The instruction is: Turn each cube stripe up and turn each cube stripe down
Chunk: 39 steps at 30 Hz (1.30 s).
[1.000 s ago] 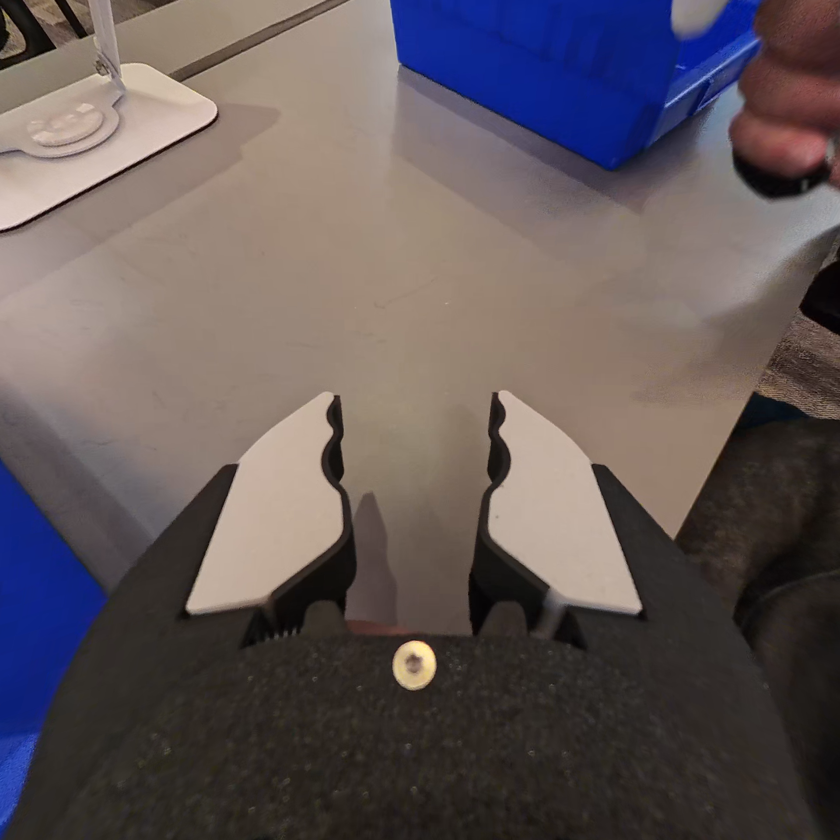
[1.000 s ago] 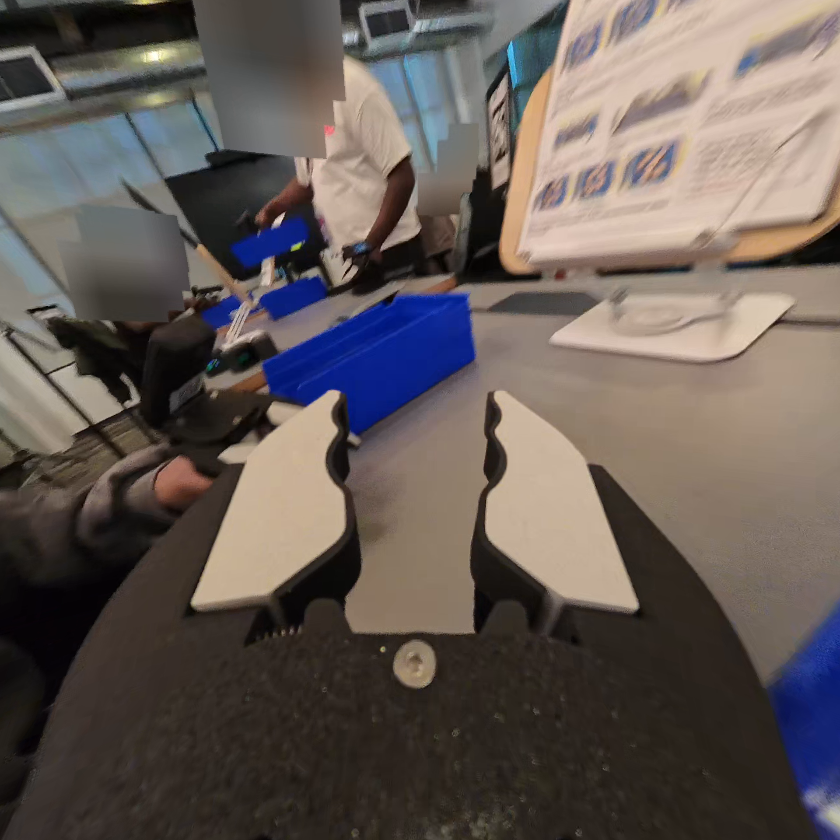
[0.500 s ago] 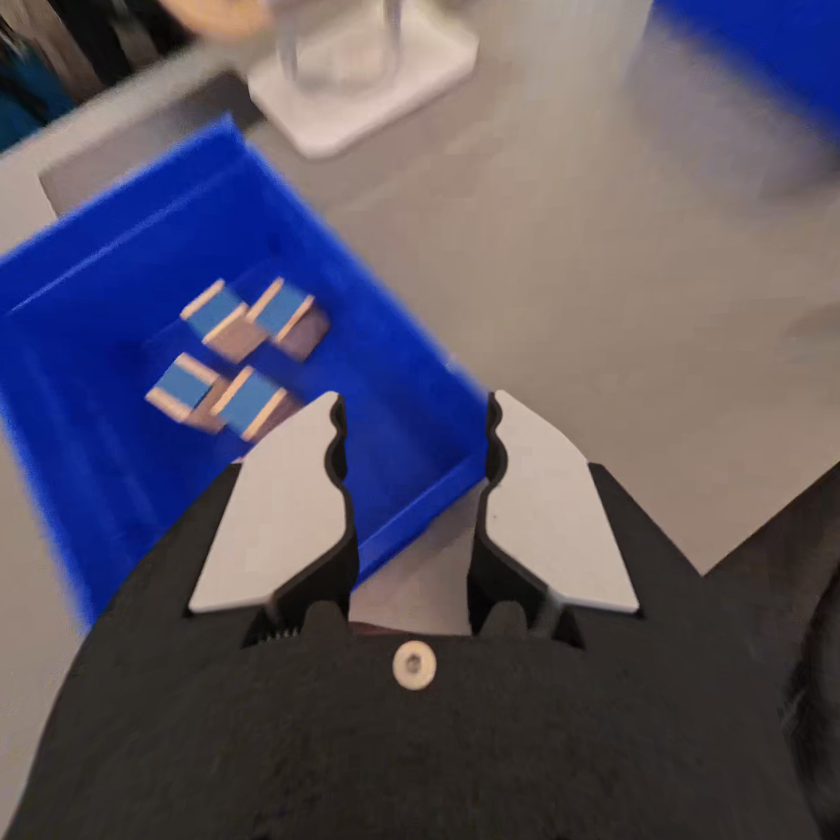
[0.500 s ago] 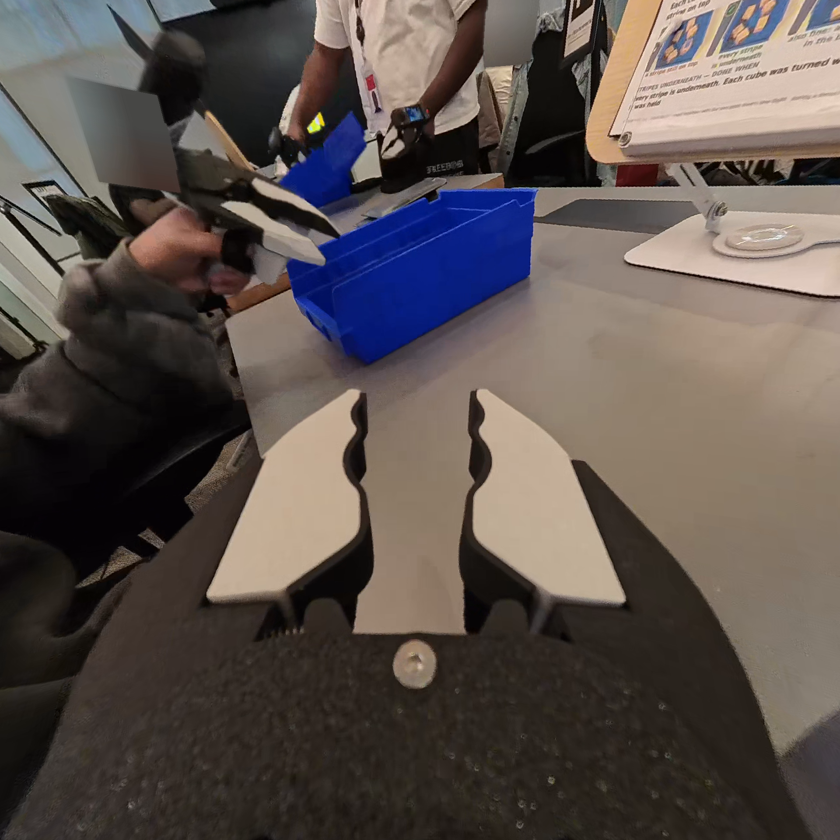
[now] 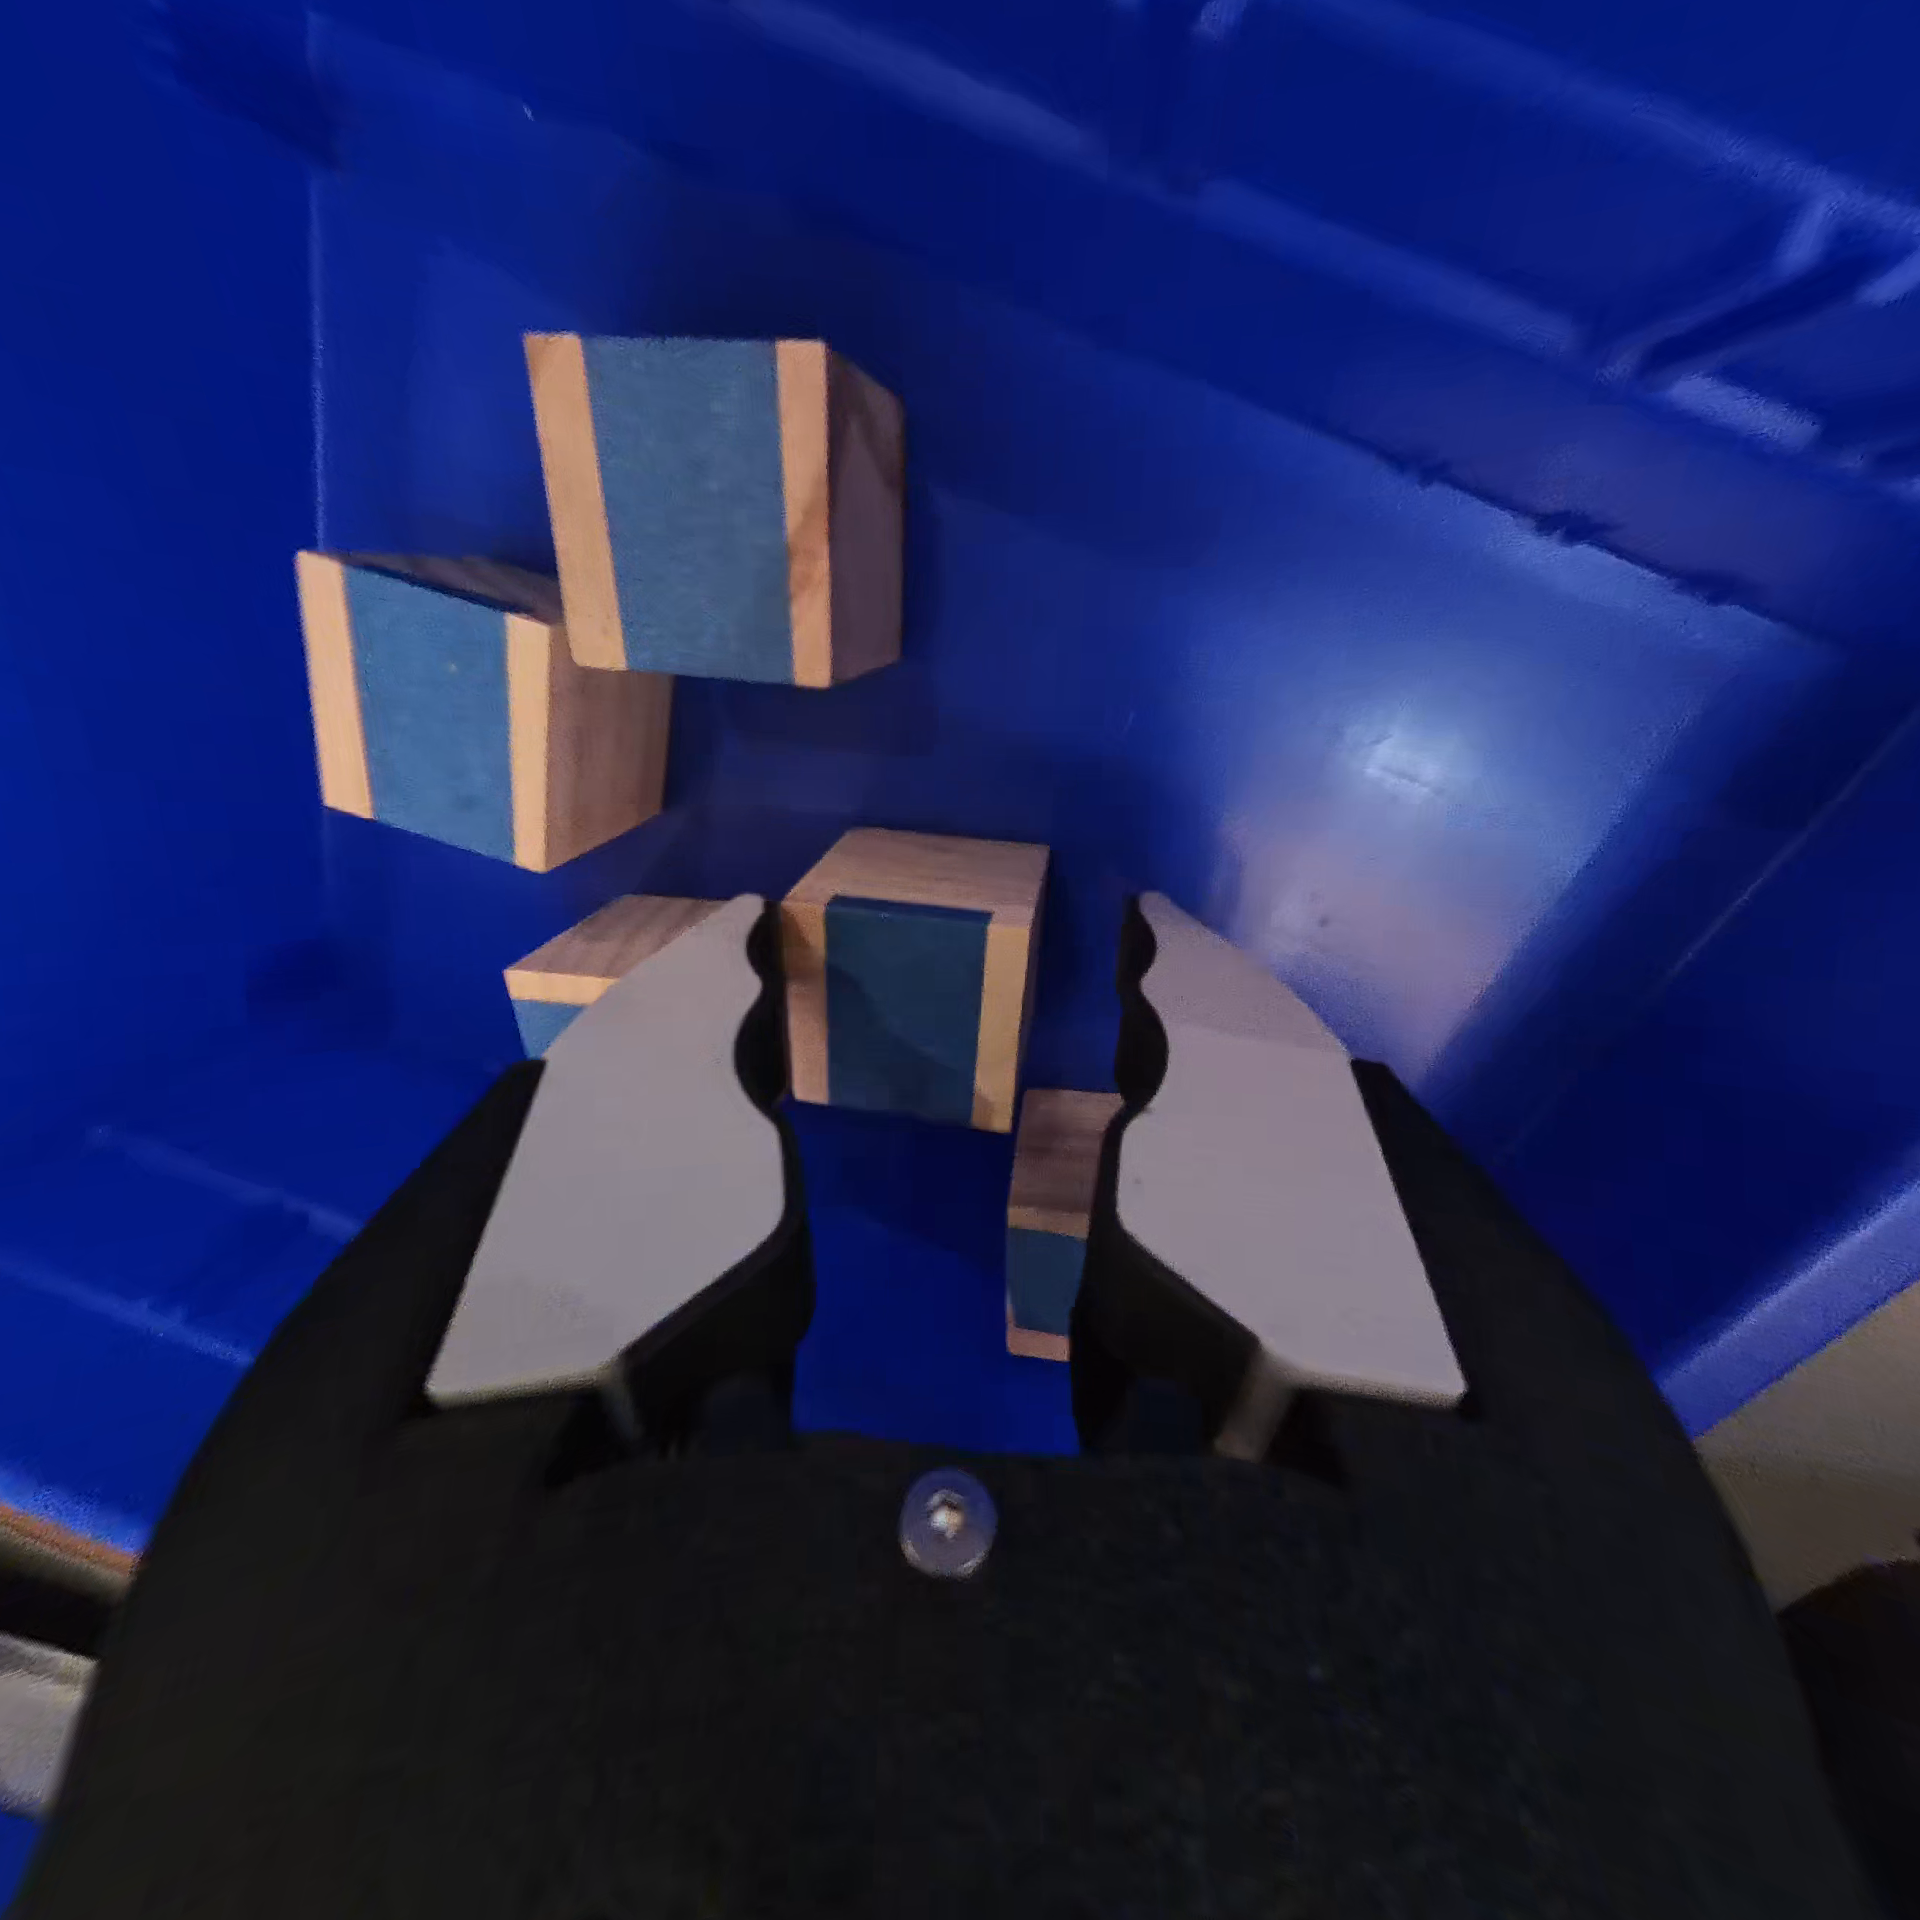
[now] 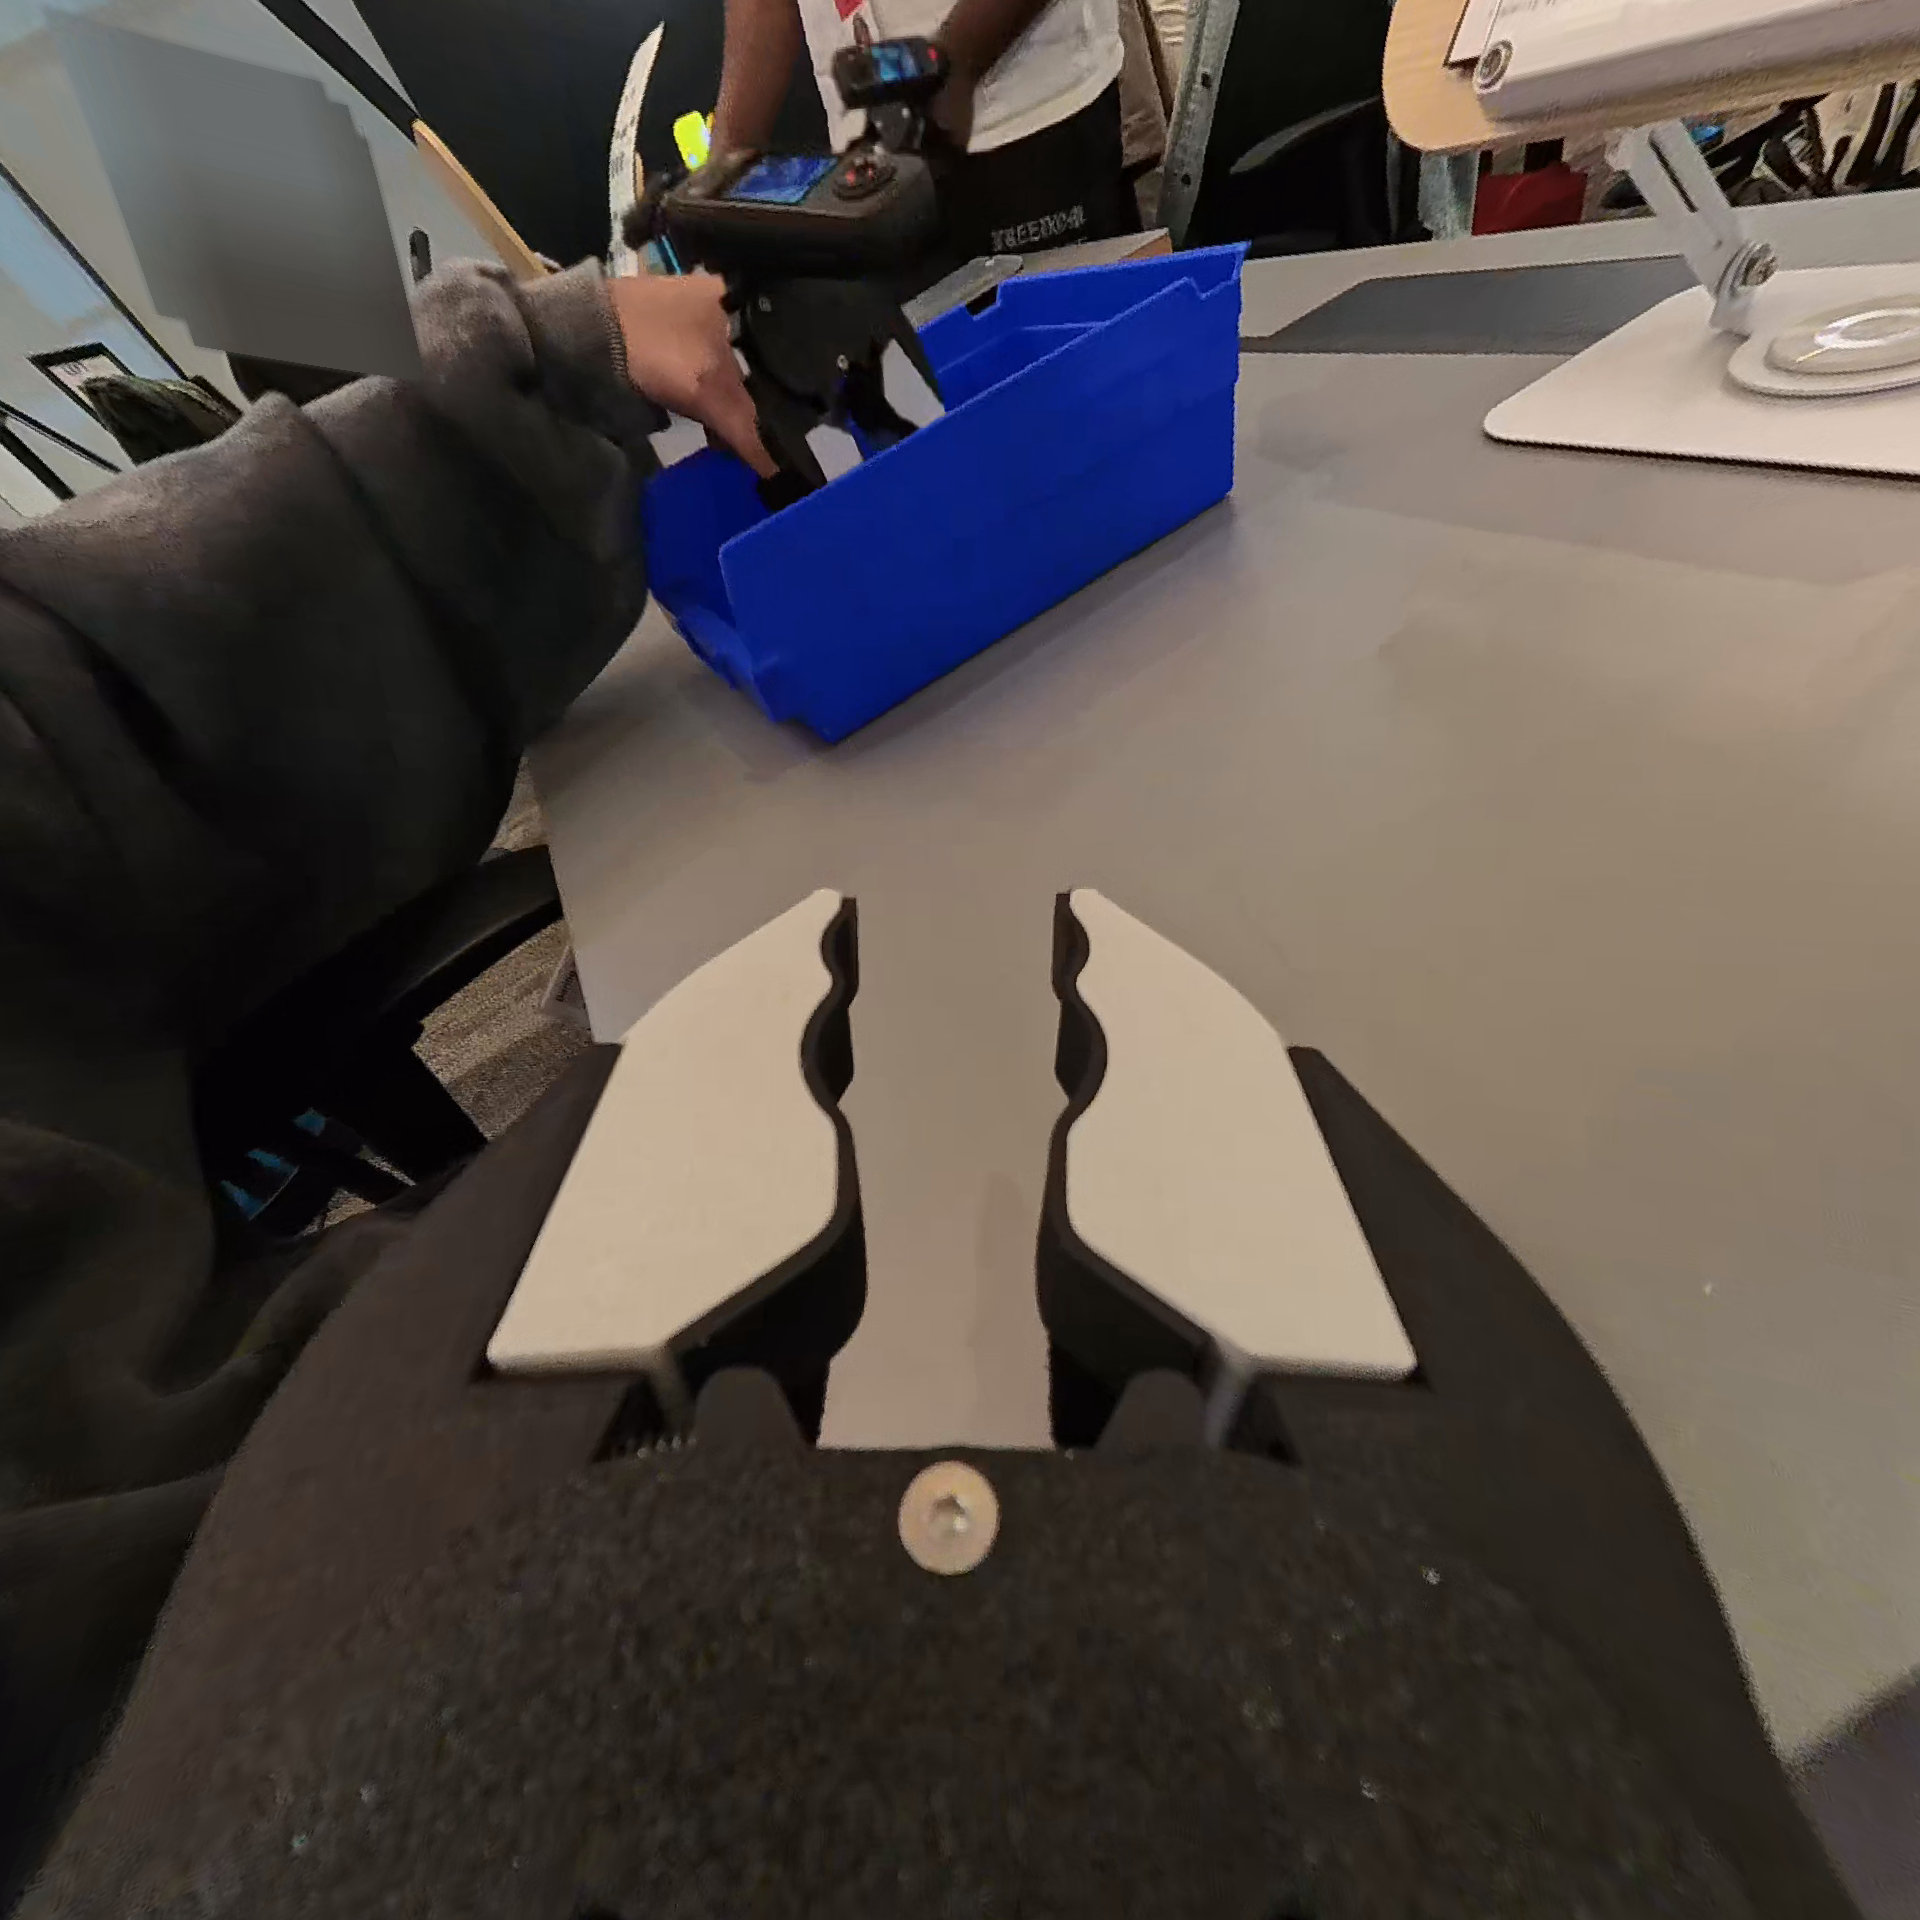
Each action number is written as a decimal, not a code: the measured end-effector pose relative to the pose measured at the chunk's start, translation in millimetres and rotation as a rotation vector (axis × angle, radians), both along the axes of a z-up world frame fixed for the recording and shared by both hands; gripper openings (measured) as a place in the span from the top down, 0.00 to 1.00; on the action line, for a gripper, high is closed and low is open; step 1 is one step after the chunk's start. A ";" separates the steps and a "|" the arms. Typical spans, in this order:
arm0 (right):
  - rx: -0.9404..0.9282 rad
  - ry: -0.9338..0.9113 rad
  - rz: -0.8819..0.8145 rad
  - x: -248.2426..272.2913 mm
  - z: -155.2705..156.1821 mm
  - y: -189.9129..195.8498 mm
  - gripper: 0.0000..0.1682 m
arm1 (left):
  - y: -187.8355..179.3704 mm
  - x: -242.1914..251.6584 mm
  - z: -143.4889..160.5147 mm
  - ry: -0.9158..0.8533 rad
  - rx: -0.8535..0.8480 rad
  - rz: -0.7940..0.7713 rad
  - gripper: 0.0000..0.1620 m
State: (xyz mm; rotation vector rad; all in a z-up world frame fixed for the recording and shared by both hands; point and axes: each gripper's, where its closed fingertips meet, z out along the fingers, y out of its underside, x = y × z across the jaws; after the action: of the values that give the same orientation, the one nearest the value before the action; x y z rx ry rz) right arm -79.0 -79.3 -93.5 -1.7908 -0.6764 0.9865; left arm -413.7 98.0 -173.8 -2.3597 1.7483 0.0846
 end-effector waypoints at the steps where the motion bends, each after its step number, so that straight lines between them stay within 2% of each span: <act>1: -0.001 -0.005 -0.002 0.7 -1.4 1.1 0.79 | 0.9 -2.3 -2.3 0.025 -0.006 -0.007 0.65; 2: -0.006 -0.006 -0.003 1.2 -2.9 2.2 0.79 | 1.4 -3.0 -2.8 0.036 -0.004 -0.021 0.71; 6: -0.057 0.023 0.011 1.6 -7.5 4.6 0.79 | -3.6 -7.0 -1.6 0.055 -0.043 -0.004 0.72; 9: -0.073 0.055 0.014 3.5 -3.2 4.7 0.80 | -2.9 -5.9 20.8 -0.014 0.034 0.028 0.72; 14: -0.044 0.048 -0.017 9.9 0.6 8.2 0.79 | -18.7 39.0 84.9 -0.463 0.132 0.149 0.72; 17: -0.065 0.072 -0.008 6.7 -2.1 10.0 0.78 | -45.6 85.0 117.5 -0.775 0.131 0.136 0.72; 19: -0.093 0.120 0.020 -0.3 1.5 11.8 0.75 | -68.0 123.4 144.4 -1.012 0.088 0.116 0.72; 21: -0.065 0.193 0.073 -12.2 19.9 13.9 0.72 | -88.6 162.7 173.3 -1.243 0.018 0.109 0.73; 24: 0.016 0.241 0.164 -36.3 51.2 15.4 0.68 | -120.2 217.6 201.3 -1.470 -0.126 0.055 0.73; 27: 0.066 0.246 0.215 -56.7 69.2 17.6 0.63 | -143.4 260.2 204.4 -1.541 -0.198 -0.009 0.73; 30: 0.046 0.335 0.238 -64.6 79.3 18.0 0.63 | -155.7 284.6 197.5 -1.572 -0.246 -0.033 0.73; 34: 0.030 0.366 0.248 -56.1 77.1 16.1 0.70 | -151.1 290.6 187.4 -1.595 -0.257 -0.005 0.73; 36: 0.036 0.389 0.252 -54.3 77.0 14.0 0.67 | -145.1 290.6 184.6 -1.600 -0.203 0.012 0.73; 39: 0.015 0.373 0.246 -56.7 69.4 13.8 0.67 | -150.5 295.8 181.8 -1.598 -0.228 -0.011 0.73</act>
State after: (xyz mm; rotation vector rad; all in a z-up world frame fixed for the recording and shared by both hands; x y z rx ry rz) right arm -135.7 -65.5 -24.1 -1.4760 -0.6722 1.4322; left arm -117.9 -52.4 8.0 -1.4605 0.8645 -1.5404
